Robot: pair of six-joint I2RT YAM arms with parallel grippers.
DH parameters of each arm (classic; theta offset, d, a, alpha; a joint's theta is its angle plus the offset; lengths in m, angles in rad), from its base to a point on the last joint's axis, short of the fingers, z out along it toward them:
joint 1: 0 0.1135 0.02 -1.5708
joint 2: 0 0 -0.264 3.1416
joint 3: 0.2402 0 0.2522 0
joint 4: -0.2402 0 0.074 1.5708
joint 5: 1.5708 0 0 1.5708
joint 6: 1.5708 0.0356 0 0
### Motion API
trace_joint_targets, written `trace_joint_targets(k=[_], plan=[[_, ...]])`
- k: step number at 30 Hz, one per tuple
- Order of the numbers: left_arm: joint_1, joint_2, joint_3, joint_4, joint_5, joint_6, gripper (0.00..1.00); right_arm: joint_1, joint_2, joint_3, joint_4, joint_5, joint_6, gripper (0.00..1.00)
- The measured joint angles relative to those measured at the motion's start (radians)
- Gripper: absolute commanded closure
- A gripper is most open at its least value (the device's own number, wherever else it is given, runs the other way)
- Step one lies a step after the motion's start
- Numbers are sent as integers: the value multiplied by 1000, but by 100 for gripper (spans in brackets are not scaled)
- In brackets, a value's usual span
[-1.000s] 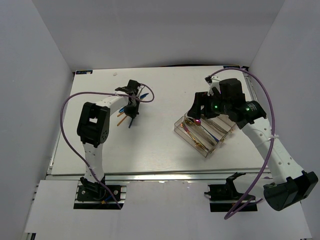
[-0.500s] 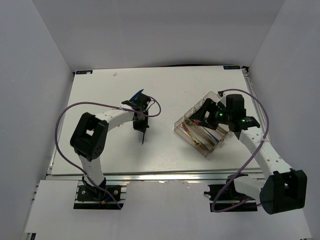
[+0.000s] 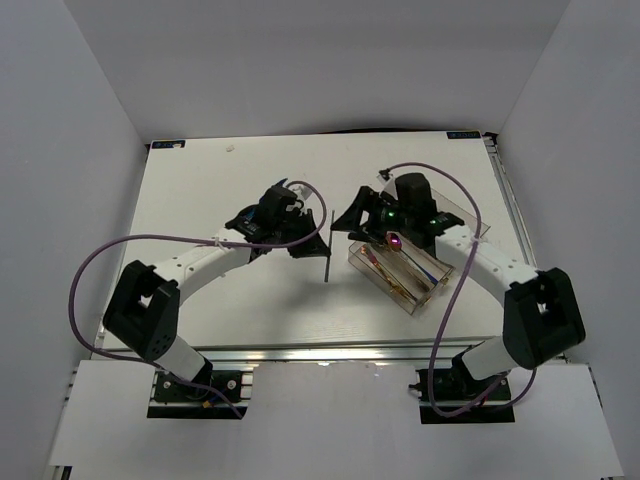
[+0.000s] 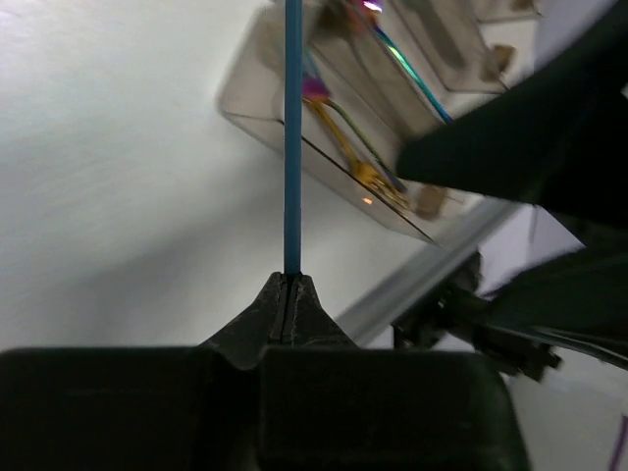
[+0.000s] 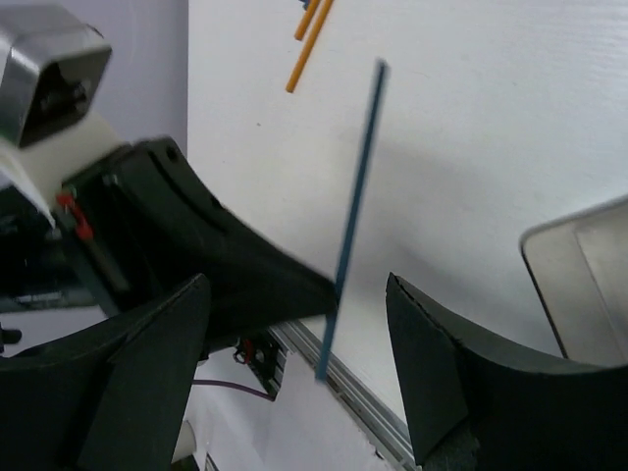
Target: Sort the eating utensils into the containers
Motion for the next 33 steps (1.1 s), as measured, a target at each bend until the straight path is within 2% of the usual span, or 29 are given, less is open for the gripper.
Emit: trace_joint_targets(k=[7,10,11,12,13,15,16,17,18,19,23,27,29,33], plan=[[-23,-67,-18,121,103,-86,100,35,128,133,7,39,-29,27],[-23,-93,-18,157,117,-109,100,40,145,150,-4,53,-46,59],[-23,-97,-18,165,117,-113,100,43,146,150,-6,52,-51,90],[-23,-98,-18,168,117,-117,100,46,147,150,-5,46,-54,100],[-23,-98,-18,159,114,-118,100,49,147,152,2,32,-37,100],[-24,-94,-16,140,111,-111,64,56,147,160,9,24,-56,100],[-24,-94,-7,121,106,-106,51,59,147,166,-5,27,-71,100],[-24,-93,8,97,96,-95,25,60,149,177,-31,28,-89,100],[-24,-92,31,66,81,-83,11,56,153,200,-71,40,-124,100],[-24,-90,59,36,68,-68,2,48,166,234,-113,54,-159,100],[-23,-92,199,-119,-44,-19,2,-29,283,525,-355,185,-375,100],[-16,-117,261,-288,-175,40,2,-95,460,888,-568,493,-628,100],[-11,-150,239,-366,-218,60,2,-114,491,917,-579,669,-761,100],[-4,-226,141,-476,-266,84,2,-120,462,731,-520,954,-1028,100]])
